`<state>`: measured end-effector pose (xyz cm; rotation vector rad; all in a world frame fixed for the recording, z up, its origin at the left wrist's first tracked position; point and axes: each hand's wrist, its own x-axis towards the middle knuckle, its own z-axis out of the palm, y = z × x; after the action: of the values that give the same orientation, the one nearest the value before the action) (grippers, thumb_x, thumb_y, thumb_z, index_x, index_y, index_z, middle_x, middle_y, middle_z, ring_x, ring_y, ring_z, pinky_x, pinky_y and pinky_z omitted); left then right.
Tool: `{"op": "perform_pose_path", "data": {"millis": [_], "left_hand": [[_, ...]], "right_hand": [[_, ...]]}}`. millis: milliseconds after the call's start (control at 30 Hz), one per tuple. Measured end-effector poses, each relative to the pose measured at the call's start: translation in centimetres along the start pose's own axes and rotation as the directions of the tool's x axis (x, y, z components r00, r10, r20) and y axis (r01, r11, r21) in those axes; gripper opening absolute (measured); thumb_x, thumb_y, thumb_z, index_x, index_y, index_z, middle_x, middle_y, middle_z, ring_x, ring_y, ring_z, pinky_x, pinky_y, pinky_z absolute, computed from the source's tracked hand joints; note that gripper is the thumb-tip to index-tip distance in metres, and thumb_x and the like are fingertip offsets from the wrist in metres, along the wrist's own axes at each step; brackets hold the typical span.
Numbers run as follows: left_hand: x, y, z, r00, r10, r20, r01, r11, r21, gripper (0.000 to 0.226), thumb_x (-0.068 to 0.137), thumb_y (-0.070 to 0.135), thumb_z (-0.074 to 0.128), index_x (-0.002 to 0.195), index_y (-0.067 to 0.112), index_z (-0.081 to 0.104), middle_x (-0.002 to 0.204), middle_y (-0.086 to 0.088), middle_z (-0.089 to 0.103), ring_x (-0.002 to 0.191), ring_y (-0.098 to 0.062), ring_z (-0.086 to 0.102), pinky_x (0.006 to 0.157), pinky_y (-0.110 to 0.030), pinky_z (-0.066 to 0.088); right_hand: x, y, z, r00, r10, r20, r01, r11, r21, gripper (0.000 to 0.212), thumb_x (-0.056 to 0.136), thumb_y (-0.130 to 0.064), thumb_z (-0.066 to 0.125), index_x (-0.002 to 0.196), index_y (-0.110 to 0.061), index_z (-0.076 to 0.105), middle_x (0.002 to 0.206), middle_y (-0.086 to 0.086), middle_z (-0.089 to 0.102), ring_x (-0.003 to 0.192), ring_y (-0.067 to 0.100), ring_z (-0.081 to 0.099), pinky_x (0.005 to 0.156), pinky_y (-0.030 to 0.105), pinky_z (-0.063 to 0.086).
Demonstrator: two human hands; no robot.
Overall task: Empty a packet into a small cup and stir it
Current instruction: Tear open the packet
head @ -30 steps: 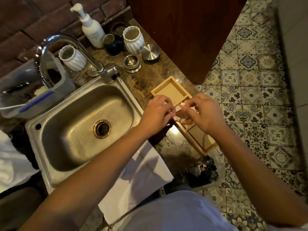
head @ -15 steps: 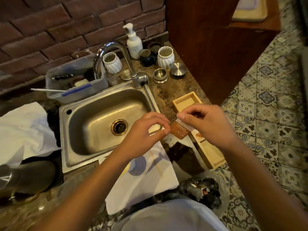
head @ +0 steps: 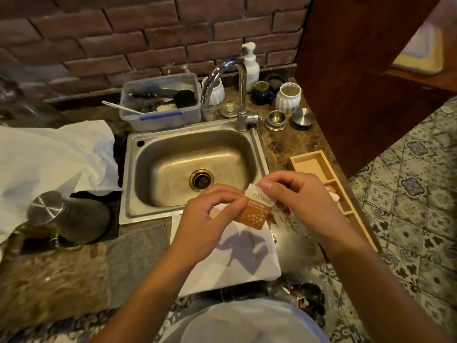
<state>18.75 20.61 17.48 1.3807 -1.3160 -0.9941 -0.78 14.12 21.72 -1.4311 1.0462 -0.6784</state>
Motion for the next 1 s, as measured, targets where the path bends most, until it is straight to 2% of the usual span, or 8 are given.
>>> {"op": "perform_pose_path", "data": {"millis": [100, 167, 267, 400, 533, 633, 800, 1000], "left_hand": [[-1.3, 0.3, -1.6, 0.993, -0.032, -0.116, 0.021, 0.996, -0.092, 0.019, 0.087, 0.035, 0.066, 0.090, 0.022, 0.079, 0.100, 0.006, 0.075, 0.099, -0.017, 0.070, 0.088, -0.034, 0.055], [-2.1, 0.3, -2.6, 0.984, -0.036, -0.176, 0.014, 0.992, -0.123, 0.021, 0.087, 0.036, 0.067, 0.092, 0.021, 0.080, 0.100, 0.004, 0.076, 0.100, -0.019, 0.070, 0.089, -0.039, 0.056], [-3.1, 0.5, -4.0, 0.979, -0.038, -0.199, 0.011, 0.991, -0.135, 0.024, 0.087, 0.036, 0.067, 0.095, 0.017, 0.079, 0.101, 0.003, 0.075, 0.102, -0.023, 0.070, 0.092, -0.046, 0.057], [-4.1, 0.6, -5.9, 0.981, -0.034, -0.191, 0.009, 0.992, -0.128, 0.021, 0.087, 0.036, 0.068, 0.092, 0.019, 0.079, 0.100, 0.004, 0.075, 0.102, -0.021, 0.070, 0.092, -0.041, 0.055], [-4.9, 0.5, -8.1, 0.980, -0.042, -0.195, 0.012, 0.988, -0.152, 0.017, 0.088, 0.034, 0.070, 0.093, 0.020, 0.078, 0.100, 0.004, 0.074, 0.101, -0.021, 0.069, 0.091, -0.040, 0.056], [-5.2, 0.1, -9.7, 0.981, -0.011, -0.196, -0.020, 0.988, -0.153, 0.006, 0.090, 0.021, 0.074, 0.094, 0.020, 0.078, 0.100, 0.003, 0.074, 0.102, -0.023, 0.069, 0.091, -0.042, 0.056], [-5.5, -0.3, -11.9, 0.985, 0.093, -0.146, -0.101, 0.994, -0.047, 0.008, 0.089, 0.023, 0.074, 0.093, 0.019, 0.079, 0.104, 0.006, 0.072, 0.108, -0.022, 0.067, 0.095, -0.035, 0.053], [-5.7, -0.6, -12.6, 0.976, 0.148, -0.158, -0.137, 0.988, 0.077, 0.008, 0.088, 0.020, 0.074, 0.092, 0.017, 0.080, 0.102, 0.006, 0.070, 0.106, -0.018, 0.067, 0.095, -0.037, 0.053]], "right_hand": [[-1.1, -0.8, 1.5, 0.999, 0.013, -0.050, -0.013, 1.000, 0.011, 0.013, 0.093, -0.020, 0.065, 0.093, -0.019, 0.077, 0.085, 0.005, 0.076, 0.073, 0.032, 0.067, 0.060, 0.040, 0.053], [-1.7, -1.4, 2.7, 0.998, 0.025, -0.058, -0.025, 1.000, 0.006, 0.011, 0.092, -0.021, 0.066, 0.093, -0.023, 0.076, 0.089, 0.005, 0.076, 0.087, 0.038, 0.067, 0.073, 0.055, 0.056], [-2.3, -1.9, 4.8, 0.997, 0.006, -0.081, -0.006, 1.000, 0.003, 0.012, 0.092, -0.022, 0.066, 0.091, -0.029, 0.076, 0.089, 0.000, 0.075, 0.089, 0.031, 0.067, 0.077, 0.054, 0.057], [-2.9, -2.0, 7.3, 0.992, -0.032, -0.120, 0.033, 0.999, 0.009, 0.012, 0.093, -0.018, 0.065, 0.091, -0.025, 0.075, 0.082, 0.002, 0.073, 0.072, 0.024, 0.063, 0.058, 0.024, 0.051], [-3.2, -2.1, 9.9, 0.992, -0.060, -0.109, 0.058, 0.998, -0.024, 0.012, 0.091, -0.011, 0.067, 0.090, -0.019, 0.075, 0.080, 0.001, 0.072, 0.065, 0.005, 0.061, 0.055, 0.015, 0.048], [-3.3, -2.0, 11.7, 0.987, -0.133, -0.091, 0.118, 0.982, -0.150, 0.011, 0.091, -0.012, 0.070, 0.094, -0.020, 0.076, 0.085, -0.008, 0.074, 0.079, 0.009, 0.068, 0.063, 0.017, 0.052], [-3.2, -1.4, 13.3, 0.964, -0.243, -0.103, 0.204, 0.933, -0.298, 0.011, 0.090, -0.023, 0.072, 0.100, -0.024, 0.076, 0.091, -0.010, 0.073, 0.085, 0.022, 0.068, 0.070, 0.045, 0.058], [-3.2, -2.0, 14.2, 0.950, -0.297, -0.102, 0.249, 0.910, -0.333, 0.011, 0.087, -0.027, 0.074, 0.093, -0.020, 0.079, 0.086, -0.009, 0.073, 0.080, 0.019, 0.068, 0.066, 0.038, 0.056]]}}
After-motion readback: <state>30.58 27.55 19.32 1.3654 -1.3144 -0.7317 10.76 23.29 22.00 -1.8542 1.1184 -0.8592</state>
